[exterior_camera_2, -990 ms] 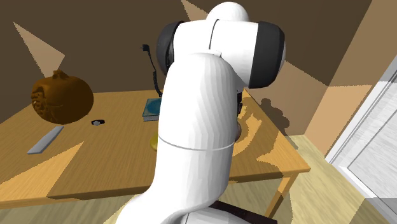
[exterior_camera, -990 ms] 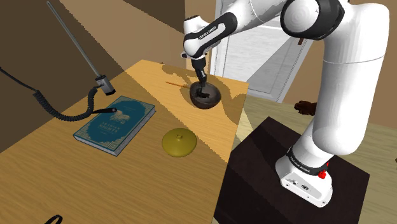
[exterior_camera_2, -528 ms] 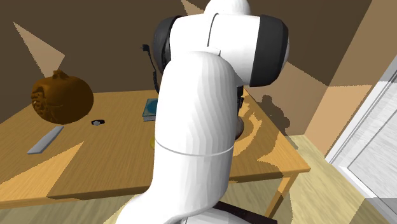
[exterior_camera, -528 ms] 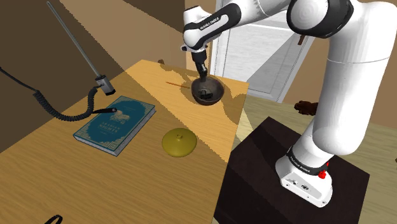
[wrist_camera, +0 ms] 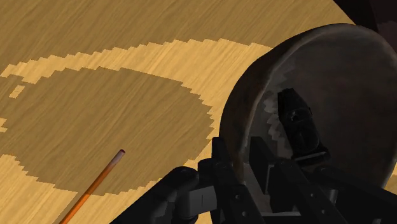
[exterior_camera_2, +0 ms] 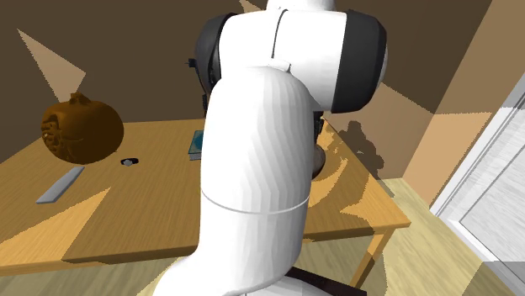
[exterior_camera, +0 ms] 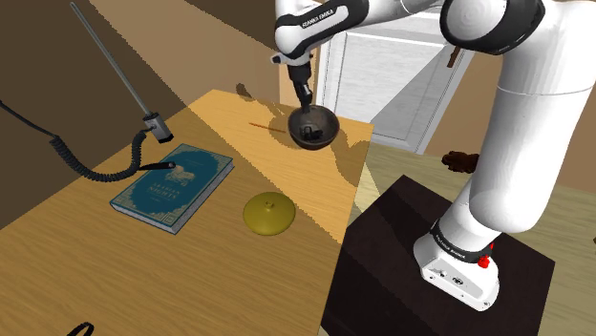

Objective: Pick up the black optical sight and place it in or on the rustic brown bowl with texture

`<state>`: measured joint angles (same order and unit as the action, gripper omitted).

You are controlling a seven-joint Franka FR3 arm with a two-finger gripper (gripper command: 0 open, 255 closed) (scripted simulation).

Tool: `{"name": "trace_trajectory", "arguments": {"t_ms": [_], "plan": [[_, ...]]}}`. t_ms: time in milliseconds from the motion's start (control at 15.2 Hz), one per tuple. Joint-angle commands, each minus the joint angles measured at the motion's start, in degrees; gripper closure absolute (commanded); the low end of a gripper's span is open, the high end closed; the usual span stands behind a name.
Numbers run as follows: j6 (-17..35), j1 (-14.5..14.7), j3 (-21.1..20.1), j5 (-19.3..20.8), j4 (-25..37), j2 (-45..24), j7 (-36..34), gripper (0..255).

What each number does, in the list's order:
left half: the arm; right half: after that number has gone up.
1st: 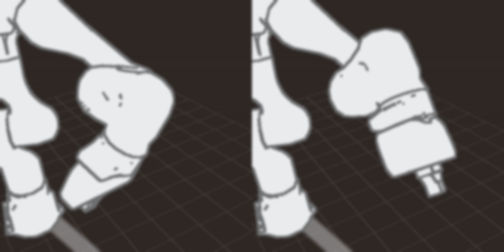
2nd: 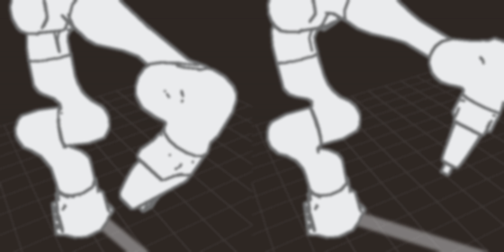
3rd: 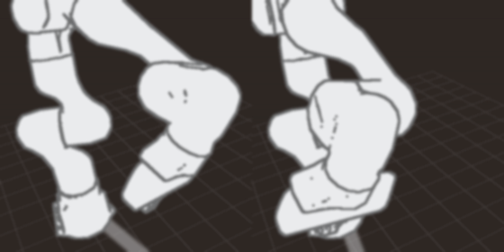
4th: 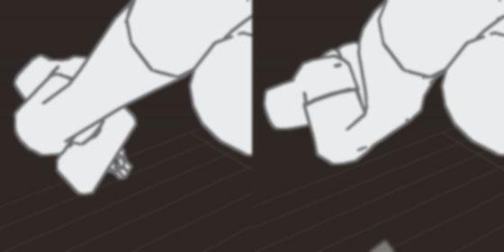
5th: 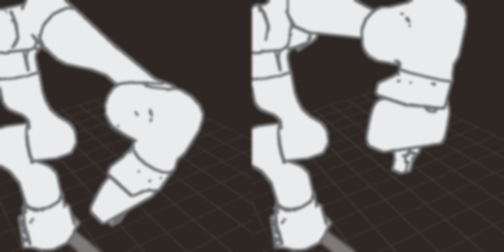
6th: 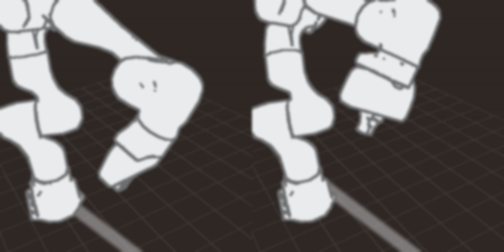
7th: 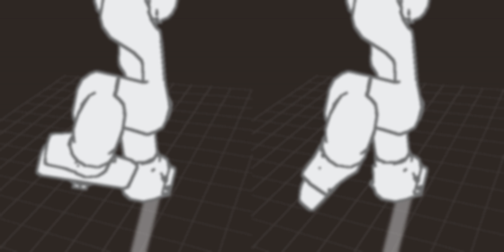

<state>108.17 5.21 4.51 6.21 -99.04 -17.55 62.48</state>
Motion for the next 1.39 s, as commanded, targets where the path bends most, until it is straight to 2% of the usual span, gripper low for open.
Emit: {"name": "trace_trajectory", "arguments": {"t_ms": [0, 528, 924, 1320], "plan": [[-1.6, 0.0, 0.0, 0.0, 1.2, 0.4, 0.1, 255], [-7.1, 0.1, 0.0, -0.1, 5.4, 1.8, 0.7, 255], [-7.4, 3.9, -2.5, 0.0, -3.7, 10.5, -5.5, 255], [-3.8, 3.9, -2.5, 0.0, -6.7, 9.9, -6.0, 255]]}}
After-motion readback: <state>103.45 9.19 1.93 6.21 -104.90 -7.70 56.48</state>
